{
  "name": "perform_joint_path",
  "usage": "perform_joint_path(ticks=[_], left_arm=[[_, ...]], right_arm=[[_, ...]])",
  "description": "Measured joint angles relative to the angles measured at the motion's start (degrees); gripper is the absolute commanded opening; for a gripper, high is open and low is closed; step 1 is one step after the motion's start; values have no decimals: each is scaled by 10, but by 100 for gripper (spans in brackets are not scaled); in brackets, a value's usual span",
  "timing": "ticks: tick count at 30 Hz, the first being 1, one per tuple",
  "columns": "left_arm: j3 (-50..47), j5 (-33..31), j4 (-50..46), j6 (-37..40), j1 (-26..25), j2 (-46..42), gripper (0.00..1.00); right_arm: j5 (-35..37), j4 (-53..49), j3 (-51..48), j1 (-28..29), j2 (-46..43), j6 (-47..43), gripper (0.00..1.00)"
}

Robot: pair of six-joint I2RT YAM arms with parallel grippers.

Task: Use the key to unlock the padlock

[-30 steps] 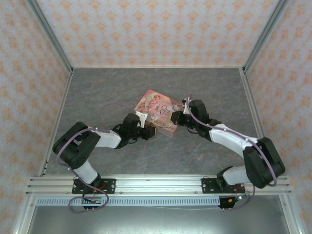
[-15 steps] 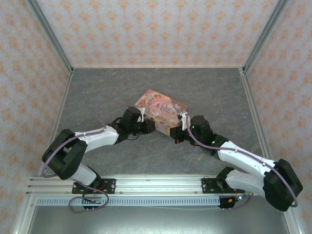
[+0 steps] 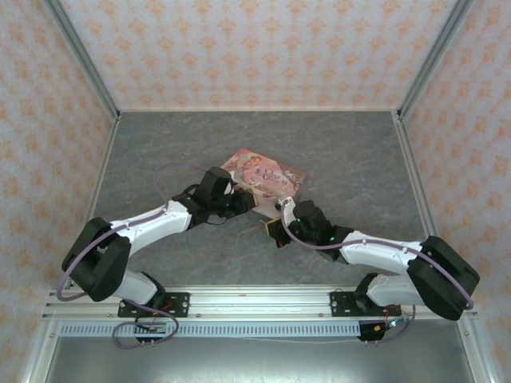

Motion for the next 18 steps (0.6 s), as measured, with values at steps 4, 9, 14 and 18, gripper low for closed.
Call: perform_joint_path(ticks=[4,9,14,18], left_arm=[[5,6,-14,-19,0,-6,18],[9,10,-26,-37,0,-7,18],[13,12,-27,-51,0,-7,19],[15,13,-31,-55,0,-7,19]], right_arm=[[11,16,0,0,0,-14,0],[21,33,0,0,0,-30,0],[33,53,0,0,4,-37,0],[40,67,0,0,14,-39,0]])
